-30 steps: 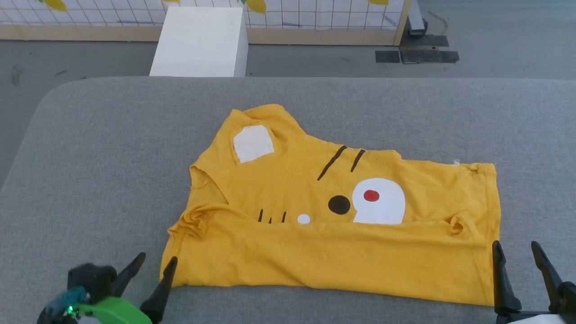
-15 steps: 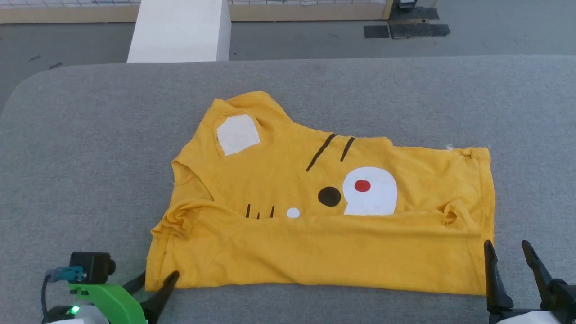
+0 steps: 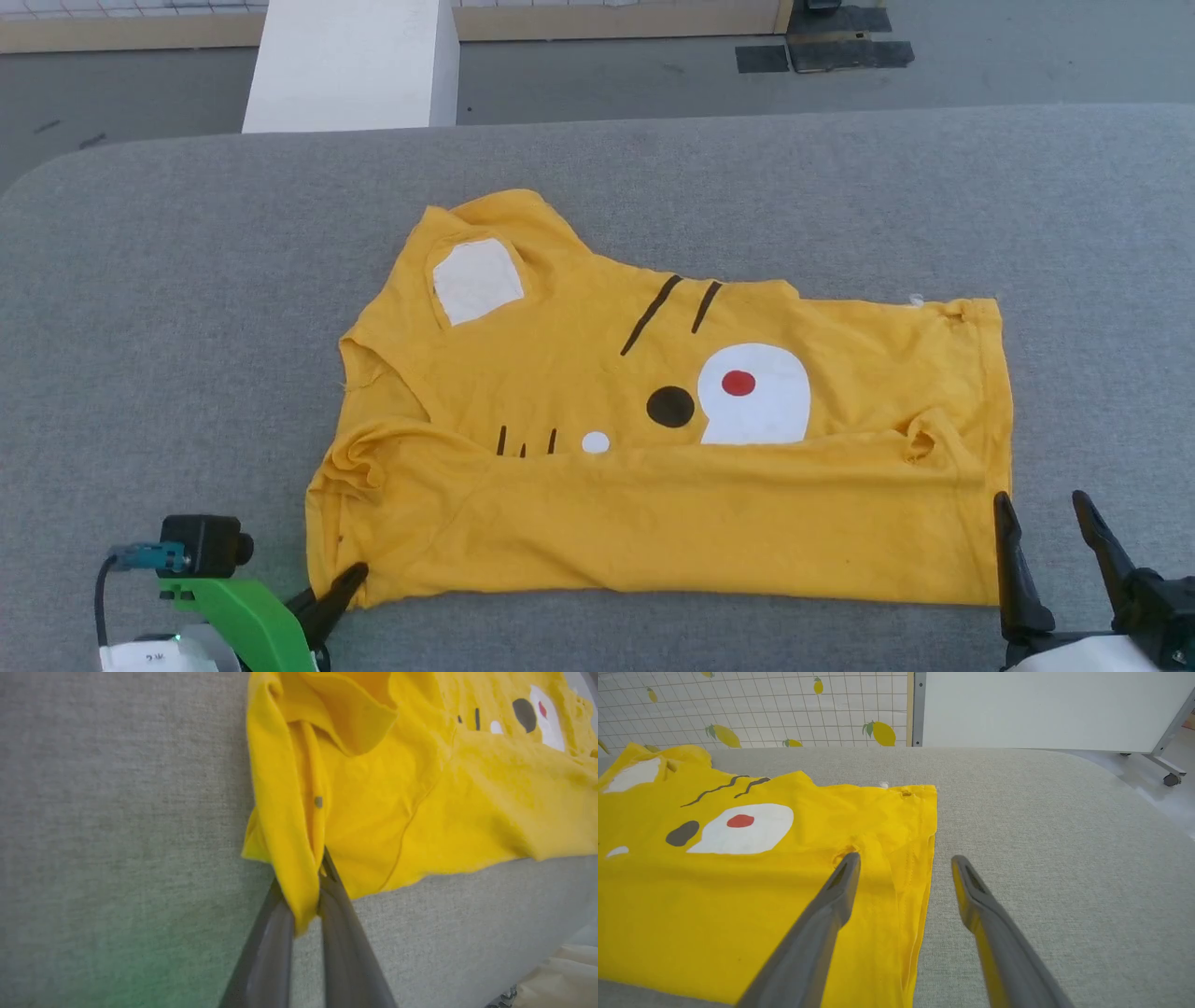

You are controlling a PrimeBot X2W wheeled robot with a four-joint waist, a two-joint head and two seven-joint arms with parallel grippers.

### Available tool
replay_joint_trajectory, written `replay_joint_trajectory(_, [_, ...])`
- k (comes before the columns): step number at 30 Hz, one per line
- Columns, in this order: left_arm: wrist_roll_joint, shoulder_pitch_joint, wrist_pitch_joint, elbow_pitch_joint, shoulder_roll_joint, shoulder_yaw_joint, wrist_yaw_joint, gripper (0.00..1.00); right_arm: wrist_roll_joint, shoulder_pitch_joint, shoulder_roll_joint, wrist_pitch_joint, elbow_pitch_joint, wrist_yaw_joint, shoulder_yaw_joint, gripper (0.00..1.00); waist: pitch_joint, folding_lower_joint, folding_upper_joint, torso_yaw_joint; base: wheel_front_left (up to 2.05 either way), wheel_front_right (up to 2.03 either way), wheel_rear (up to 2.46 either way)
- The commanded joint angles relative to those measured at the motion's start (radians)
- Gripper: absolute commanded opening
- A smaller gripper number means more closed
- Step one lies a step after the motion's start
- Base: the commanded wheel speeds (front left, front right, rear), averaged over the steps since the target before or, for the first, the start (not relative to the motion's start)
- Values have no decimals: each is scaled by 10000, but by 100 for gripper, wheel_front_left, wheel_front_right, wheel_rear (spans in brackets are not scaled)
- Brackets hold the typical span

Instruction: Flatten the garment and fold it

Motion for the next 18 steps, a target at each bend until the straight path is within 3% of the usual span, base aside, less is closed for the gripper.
replay_joint_trajectory(1, [-13, 65, -173, 128, -13, -160, -18, 0, -102, -165, 7, 80, -79, -15, 26, 100, -31, 0, 0, -14, 0, 0, 0])
replay_joint_trajectory(7, [242, 402, -1029, -322, 211, -96, -19, 0, -87, -240, 7, 1181, -739, -15, 24, 100, -76, 0, 0, -15, 0, 0, 0])
replay_joint_trajectory(18, [599, 582, -1161, -1054, 313, -263, 138, 0, 684, 147, 7, 5779, -1224, -15, -483, 100, -77, 0, 0, 180, 0, 0, 0])
